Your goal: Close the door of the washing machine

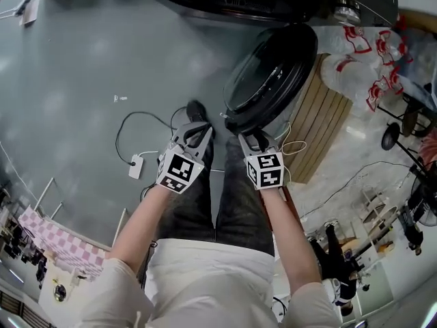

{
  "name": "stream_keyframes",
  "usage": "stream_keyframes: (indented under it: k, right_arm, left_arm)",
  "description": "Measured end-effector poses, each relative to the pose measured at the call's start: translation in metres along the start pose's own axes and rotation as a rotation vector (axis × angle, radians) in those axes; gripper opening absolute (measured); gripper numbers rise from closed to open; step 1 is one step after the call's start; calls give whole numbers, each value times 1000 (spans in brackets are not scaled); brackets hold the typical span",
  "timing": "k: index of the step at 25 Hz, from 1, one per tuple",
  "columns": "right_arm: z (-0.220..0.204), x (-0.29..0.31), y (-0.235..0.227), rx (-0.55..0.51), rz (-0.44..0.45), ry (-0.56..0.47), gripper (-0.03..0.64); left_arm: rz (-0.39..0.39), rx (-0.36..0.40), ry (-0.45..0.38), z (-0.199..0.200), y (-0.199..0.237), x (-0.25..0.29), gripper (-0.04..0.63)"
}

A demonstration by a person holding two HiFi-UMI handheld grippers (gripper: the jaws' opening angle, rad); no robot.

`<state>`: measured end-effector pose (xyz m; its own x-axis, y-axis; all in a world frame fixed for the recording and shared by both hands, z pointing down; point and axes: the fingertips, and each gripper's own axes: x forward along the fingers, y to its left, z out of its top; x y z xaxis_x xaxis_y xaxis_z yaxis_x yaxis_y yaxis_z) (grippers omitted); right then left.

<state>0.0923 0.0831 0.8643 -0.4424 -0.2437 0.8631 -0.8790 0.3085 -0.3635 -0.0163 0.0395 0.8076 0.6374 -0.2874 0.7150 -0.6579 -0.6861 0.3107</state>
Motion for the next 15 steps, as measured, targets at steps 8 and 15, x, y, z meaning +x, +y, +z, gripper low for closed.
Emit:
stream_keyframes:
  k: [8,15]
  right_arm:
    - [58,14,36,-107,44,-41,172]
    - [102,37,60,-183,57,-84,163]
  left_arm:
    - [43,-26,-29,7,39,-19,9]
    - [78,-49,-55,4,77,-34,9]
